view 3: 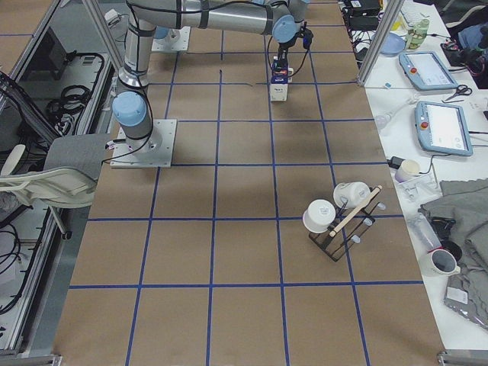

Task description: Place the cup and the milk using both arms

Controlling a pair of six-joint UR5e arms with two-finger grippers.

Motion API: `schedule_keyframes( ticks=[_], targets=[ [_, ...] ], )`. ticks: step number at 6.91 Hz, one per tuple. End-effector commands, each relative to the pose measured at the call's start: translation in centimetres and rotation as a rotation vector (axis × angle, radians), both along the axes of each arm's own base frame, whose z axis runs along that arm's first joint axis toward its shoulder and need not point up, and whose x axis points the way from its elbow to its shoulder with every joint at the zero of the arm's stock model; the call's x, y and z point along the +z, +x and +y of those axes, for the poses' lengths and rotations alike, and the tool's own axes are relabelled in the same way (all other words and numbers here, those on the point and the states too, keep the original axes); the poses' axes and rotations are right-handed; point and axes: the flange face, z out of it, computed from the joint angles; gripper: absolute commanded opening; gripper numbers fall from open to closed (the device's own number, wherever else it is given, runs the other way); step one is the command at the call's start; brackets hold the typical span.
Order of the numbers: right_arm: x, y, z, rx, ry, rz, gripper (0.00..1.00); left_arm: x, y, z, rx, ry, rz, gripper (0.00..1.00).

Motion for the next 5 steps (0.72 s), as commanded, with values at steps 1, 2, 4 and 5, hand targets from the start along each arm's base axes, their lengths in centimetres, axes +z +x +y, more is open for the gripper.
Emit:
schedule_keyframes(
  ticks=[1, 2, 4, 5],
  targets=[
    [-0.2, 0.8, -0.1, -0.001, -0.008, 0.003, 0.51, 0.5, 0.1, -0.3, 0.003, -0.045, -0.004, 1.0],
    [-0.2, 0.7, -0.2, 0.0, -0.011, 0.013, 0.91, 0.5, 0.0, -0.3, 0.001, -0.047, -0.001, 1.0],
    [1.2, 0.2, -0.2, 0.005, -0.032, 0.01, 1.0, 0.5, 0.0, -0.3, 0.003, -0.048, 0.0, 1.0],
    [6.3, -1.0, 0.8, -0.007, -0.109, -0.007, 1.0, 0.6, 0.1, -0.3, 0.003, -0.05, -0.004, 1.0]
  ],
)
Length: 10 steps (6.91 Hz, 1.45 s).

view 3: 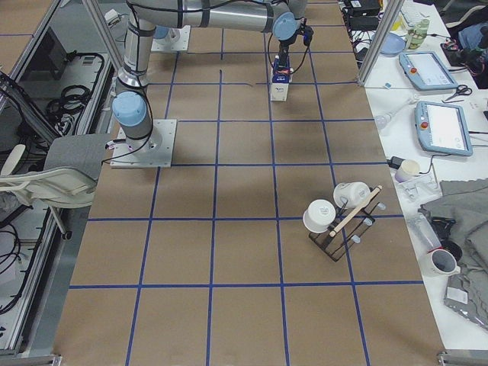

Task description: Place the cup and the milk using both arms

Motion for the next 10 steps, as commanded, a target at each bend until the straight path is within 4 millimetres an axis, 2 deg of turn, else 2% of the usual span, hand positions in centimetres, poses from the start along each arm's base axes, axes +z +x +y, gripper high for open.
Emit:
schedule_keyframes(
  ticks=[1, 3, 4, 5, 6, 7, 8, 10],
  targets=[
    [8.2, -2.9, 2.6, -0.012, -0.1, -0.018, 1.0, 0.1, 0.0, 0.0, 0.0, -0.002, -0.007, 1.0],
    [13.8, -6.7, 6.8, 0.043, -0.086, -0.006, 1.0, 0.0, 0.0, -0.4, 0.011, 0.002, -0.007, 1.0],
    [16.2, -8.3, 9.9, 0.101, -0.055, 0.02, 1.0, 0.4, -0.1, 0.1, 0.01, 0.012, -0.01, 1.0],
    [16.7, -9.4, 11.6, 0.097, -0.056, 0.02, 1.0, 0.5, 0.3, 0.4, 0.022, 0.043, -0.008, 1.0],
    [16.4, -9.6, 13.1, 0.103, -0.05, 0.021, 1.0, 0.6, 0.5, 1.5, 0.052, 0.139, -0.002, 1.0],
    [16.1, -10.2, 13.4, 0.112, -0.037, 0.052, 1.0, 1.1, 1.5, 1.4, 0.151, 0.152, 0.015, 1.0],
    [16.7, -10.4, 13.3, 0.132, -0.057, 0.074, 1.0, 0.8, 1.7, 1.7, 0.208, 0.168, 0.021, 1.0],
    [17.5, -10.2, 12.0, 0.123, -0.142, 0.063, 1.0, 0.7, 1.7, 1.6, 0.209, 0.165, 0.021, 1.0]
  ],
)
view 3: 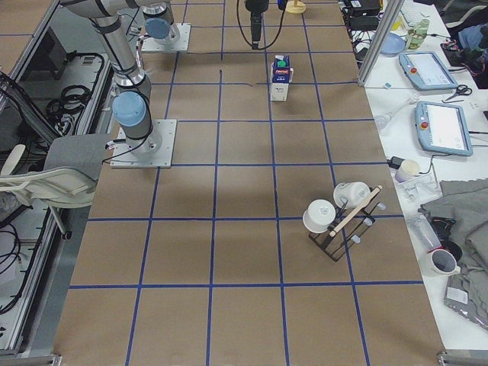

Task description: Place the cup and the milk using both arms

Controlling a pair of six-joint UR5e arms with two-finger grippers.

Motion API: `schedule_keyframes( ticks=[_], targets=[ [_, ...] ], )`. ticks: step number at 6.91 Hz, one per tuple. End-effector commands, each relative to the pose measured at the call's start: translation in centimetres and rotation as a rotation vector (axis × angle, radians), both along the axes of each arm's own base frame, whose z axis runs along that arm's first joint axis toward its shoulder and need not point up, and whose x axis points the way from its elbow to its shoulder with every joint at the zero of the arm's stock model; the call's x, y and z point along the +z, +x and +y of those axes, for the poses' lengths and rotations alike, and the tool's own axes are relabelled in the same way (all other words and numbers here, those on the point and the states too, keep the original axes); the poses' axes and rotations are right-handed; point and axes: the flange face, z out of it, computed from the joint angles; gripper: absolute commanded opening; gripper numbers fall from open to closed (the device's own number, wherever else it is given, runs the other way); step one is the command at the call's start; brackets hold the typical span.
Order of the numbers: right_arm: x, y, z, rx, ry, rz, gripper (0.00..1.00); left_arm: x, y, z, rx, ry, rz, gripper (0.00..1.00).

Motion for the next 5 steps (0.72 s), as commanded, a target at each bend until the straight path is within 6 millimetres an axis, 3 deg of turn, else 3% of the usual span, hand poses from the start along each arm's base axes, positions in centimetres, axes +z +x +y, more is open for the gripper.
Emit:
schedule_keyframes(
  ticks=[1, 5],
  targets=[
    [0.46, 0.18, -0.95, -0.01, -0.077, -0.015, 1.0, -0.23, -0.09, -0.24, 0.008, 0.0, 0.01, 1.0],
    [0.17, 0.49, -0.77, -0.034, -0.068, -0.017, 1.0, -0.44, 0.07, -0.25, 0.001, 0.003, 0.009, 1.0]
  ],
)
